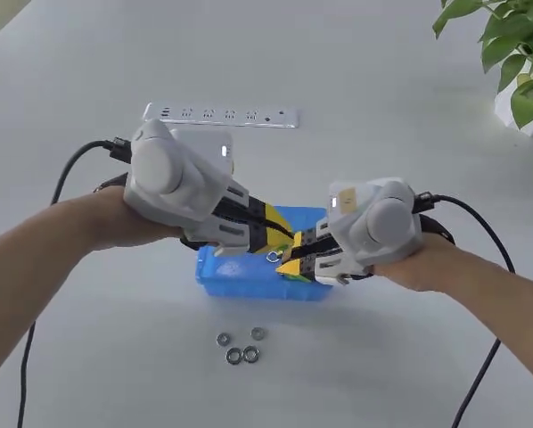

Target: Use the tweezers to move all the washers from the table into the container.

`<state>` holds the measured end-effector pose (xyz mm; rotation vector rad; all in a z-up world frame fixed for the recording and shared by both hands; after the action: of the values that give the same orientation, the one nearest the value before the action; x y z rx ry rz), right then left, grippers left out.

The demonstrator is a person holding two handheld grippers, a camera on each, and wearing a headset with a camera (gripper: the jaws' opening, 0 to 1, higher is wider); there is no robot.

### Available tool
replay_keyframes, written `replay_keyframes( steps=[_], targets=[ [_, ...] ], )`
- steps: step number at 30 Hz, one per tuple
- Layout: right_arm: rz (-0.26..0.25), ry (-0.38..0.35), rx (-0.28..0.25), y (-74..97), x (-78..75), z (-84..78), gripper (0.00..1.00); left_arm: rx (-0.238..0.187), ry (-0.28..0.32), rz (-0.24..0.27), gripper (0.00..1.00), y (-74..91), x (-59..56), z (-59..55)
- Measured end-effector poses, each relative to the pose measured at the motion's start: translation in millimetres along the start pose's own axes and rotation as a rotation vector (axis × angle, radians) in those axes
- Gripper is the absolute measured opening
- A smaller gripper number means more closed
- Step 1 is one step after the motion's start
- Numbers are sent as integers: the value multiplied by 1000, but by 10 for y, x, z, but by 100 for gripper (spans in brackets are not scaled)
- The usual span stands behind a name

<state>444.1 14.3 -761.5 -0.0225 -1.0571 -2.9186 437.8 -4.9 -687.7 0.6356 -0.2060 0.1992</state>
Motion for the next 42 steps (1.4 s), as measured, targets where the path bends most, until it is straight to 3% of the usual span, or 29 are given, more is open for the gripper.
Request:
replay_keyframes(
  steps=[7,22,34,42],
  targets=[
    [-1,17,14,7,0,6,11,1,-3,-5,5,-4,5,6],
    [-23,-1,-23,161,4,109,15,-4,2,7,5,23,25,32],
    [-54,-16,-44,358,65,151,21,-8,9,23,5,173,27,150],
    [-75,-42,-51,520,161,153,26,2,15,25,5,319,-29,238]
  ],
)
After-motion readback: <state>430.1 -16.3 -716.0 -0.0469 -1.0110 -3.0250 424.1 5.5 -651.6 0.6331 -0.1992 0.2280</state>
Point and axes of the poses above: the centre of the closed fingertips' face, and the gripper's own axes: y roughly backward along the fingers, x roughly to its left, z roughly out of its top, the point moved 1 cm from there along y, roughly backward along the fingers, and after that the axes turned 11 degrees about -y, right-handed, at the moved point
